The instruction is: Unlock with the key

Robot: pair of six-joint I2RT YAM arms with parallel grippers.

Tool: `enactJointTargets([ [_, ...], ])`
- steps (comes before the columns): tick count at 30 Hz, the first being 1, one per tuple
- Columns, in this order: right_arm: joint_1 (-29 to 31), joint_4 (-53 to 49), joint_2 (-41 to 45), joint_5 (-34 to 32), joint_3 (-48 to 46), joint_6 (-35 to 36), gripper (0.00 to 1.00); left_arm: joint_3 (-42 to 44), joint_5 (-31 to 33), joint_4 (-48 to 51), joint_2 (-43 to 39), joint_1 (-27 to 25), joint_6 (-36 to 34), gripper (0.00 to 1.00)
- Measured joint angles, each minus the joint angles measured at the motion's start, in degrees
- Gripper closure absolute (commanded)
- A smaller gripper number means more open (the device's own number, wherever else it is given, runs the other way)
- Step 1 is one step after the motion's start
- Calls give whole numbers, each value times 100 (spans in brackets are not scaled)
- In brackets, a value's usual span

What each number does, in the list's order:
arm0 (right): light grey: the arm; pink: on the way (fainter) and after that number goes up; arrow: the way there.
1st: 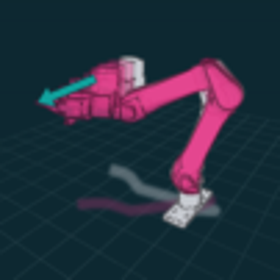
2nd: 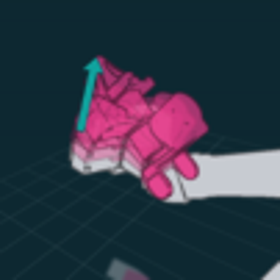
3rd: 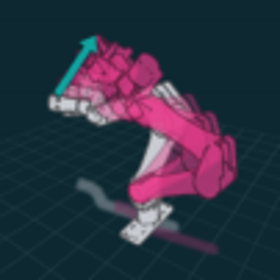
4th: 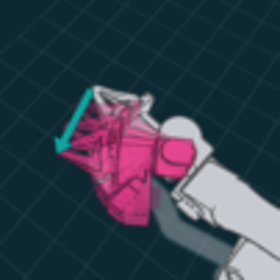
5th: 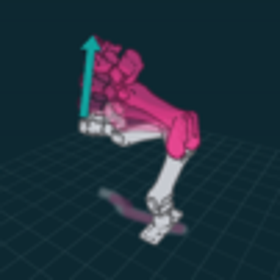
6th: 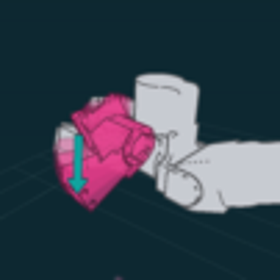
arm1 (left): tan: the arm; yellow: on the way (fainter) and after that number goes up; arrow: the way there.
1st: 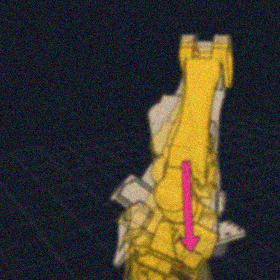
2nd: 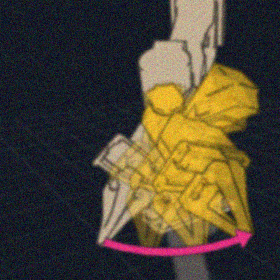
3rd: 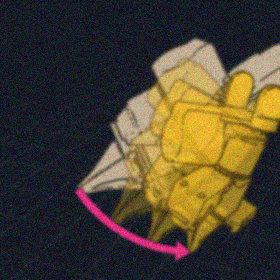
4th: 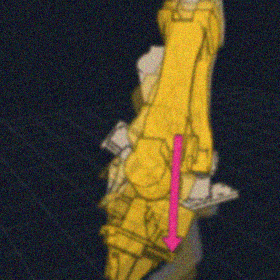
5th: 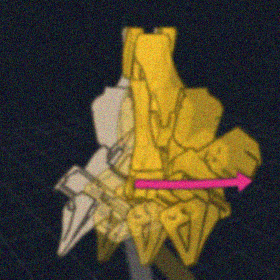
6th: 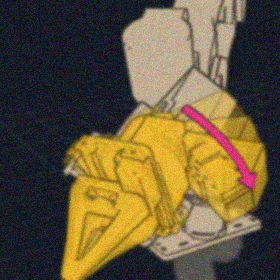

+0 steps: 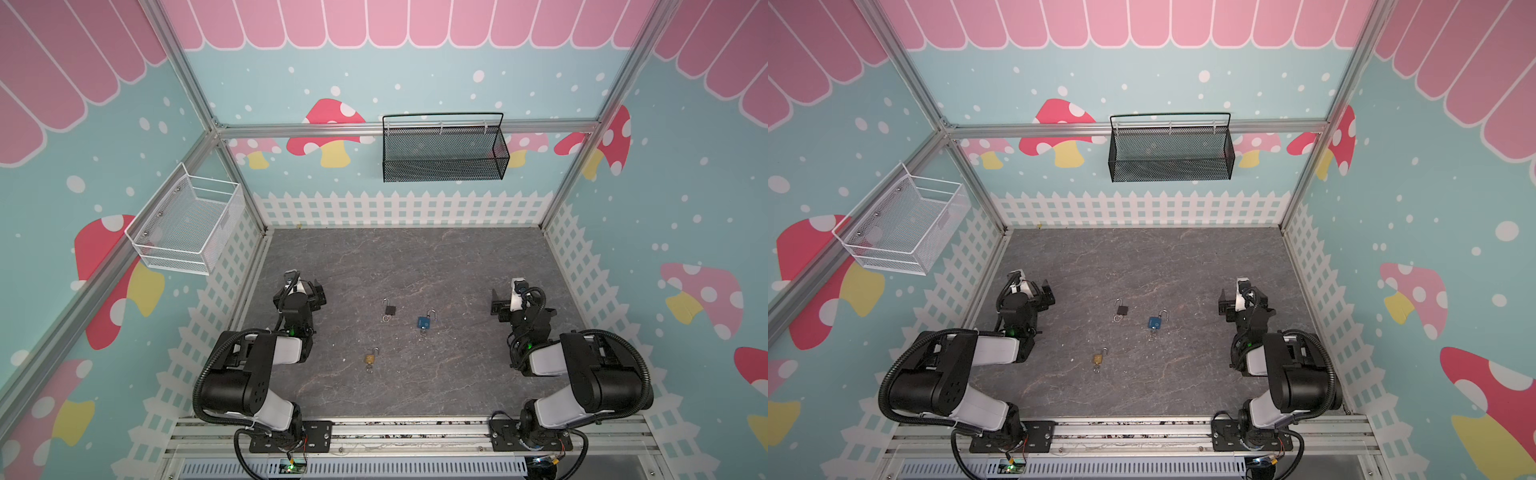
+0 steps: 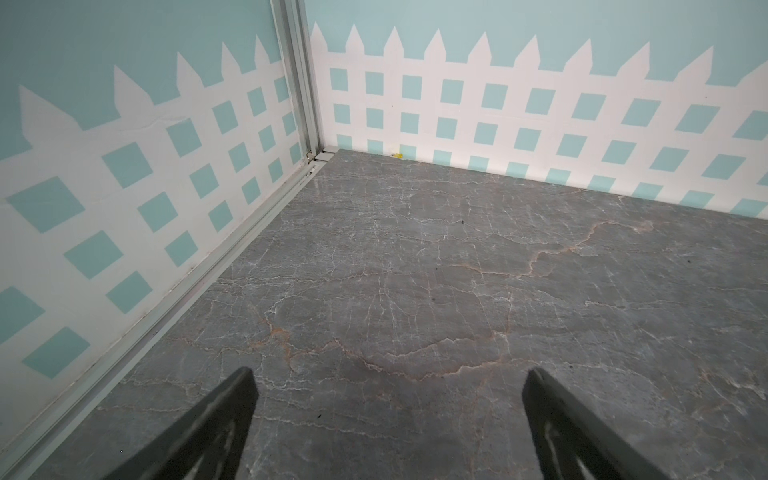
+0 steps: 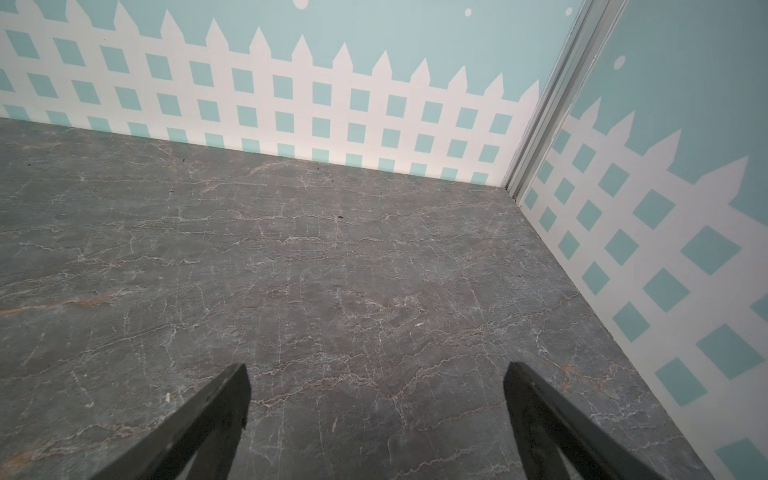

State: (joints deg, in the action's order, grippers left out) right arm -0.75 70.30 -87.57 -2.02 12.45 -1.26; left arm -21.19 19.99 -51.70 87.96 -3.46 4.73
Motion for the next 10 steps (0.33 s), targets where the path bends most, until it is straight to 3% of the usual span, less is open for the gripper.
enactJointTargets([
  [10,0,9,0,9,0,22,2,-24,-52,28,0,-15,-28,0],
])
